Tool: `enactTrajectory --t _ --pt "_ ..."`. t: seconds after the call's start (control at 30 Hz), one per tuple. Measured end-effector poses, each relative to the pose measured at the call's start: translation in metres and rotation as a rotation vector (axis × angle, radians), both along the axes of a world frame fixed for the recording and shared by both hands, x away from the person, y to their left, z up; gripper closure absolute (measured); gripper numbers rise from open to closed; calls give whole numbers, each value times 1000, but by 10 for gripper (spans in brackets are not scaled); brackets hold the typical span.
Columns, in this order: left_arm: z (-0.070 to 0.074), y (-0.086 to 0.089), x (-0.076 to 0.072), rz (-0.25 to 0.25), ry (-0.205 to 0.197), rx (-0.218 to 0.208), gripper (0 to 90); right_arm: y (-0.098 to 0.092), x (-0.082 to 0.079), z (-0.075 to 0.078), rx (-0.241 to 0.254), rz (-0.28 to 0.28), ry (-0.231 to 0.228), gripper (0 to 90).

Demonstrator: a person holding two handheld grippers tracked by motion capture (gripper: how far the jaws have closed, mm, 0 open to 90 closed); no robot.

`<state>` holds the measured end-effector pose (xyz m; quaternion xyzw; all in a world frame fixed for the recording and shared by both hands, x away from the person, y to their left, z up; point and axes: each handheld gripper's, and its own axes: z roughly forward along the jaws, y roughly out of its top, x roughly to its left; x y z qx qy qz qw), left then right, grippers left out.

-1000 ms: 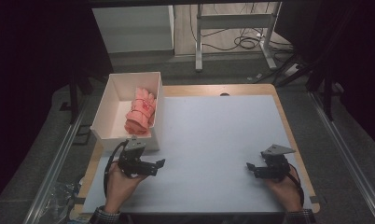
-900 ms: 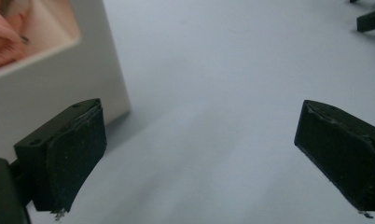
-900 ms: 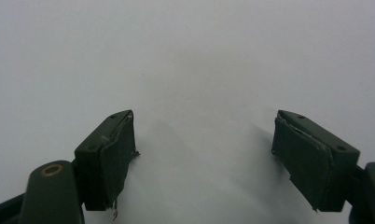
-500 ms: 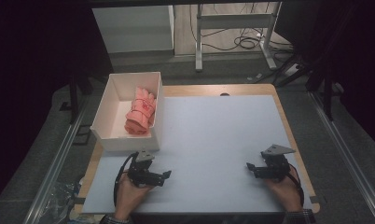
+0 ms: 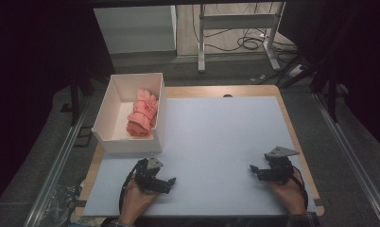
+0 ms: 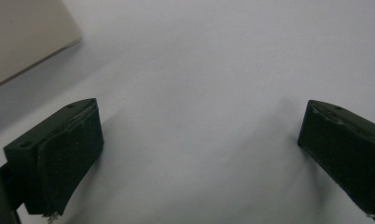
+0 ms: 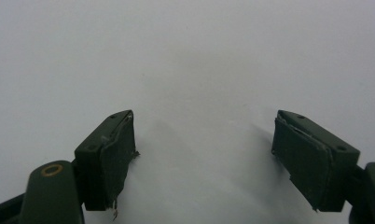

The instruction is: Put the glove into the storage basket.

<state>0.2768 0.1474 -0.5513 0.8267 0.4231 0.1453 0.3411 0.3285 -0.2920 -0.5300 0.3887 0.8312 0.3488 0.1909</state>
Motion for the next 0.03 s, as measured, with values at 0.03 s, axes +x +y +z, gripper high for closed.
enactTrajectory --t 0.03 --pt "0 0 0 0 0 0 0 0 0 0 0 0 0 219"
